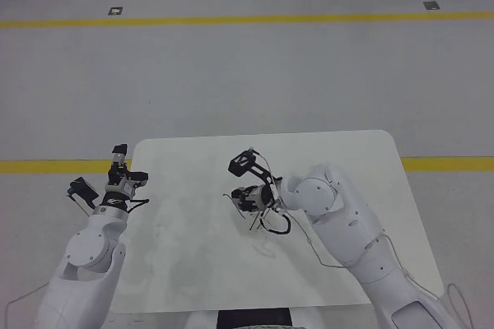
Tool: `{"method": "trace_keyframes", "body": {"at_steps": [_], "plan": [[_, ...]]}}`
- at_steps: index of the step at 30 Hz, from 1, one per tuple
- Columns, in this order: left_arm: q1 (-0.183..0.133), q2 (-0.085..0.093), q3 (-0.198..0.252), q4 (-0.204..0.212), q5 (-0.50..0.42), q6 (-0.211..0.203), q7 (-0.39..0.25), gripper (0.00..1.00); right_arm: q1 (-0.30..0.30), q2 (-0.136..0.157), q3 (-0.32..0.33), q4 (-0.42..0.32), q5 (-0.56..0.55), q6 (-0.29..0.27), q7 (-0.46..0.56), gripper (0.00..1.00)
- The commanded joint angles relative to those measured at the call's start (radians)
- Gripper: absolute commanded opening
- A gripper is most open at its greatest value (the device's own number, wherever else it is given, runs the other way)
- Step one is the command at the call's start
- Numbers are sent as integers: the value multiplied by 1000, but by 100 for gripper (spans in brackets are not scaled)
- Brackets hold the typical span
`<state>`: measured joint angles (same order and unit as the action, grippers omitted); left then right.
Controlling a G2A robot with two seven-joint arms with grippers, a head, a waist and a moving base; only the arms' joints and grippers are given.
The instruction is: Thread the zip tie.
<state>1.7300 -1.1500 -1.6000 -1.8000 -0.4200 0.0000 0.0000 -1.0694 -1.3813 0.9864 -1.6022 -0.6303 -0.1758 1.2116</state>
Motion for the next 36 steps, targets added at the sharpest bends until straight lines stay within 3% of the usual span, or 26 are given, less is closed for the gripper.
{"method": "trace_keyframes", "body": {"at_steps": [1, 5, 11, 25, 29, 36], "plan": [[0, 0, 0, 0, 0, 0, 0, 100, 57, -10, -23, 35, 26, 43, -11, 0], [0, 0, 0, 0, 0, 0, 0, 100, 188, -41, -85, 133, 95, 117, -42, 0], [0, 0, 0, 0, 0, 0, 0, 100, 367, -99, -176, 320, 225, 161, -114, 0], [0, 0, 0, 0, 0, 0, 0, 100, 355, -100, -180, 315, 220, 166, -134, 0], [0, 0, 0, 0, 0, 0, 0, 100, 367, -112, -182, 322, 258, 262, -182, 0], [0, 0, 0, 0, 0, 0, 0, 100, 464, -155, -222, 407, 291, 509, -249, 0]]}}
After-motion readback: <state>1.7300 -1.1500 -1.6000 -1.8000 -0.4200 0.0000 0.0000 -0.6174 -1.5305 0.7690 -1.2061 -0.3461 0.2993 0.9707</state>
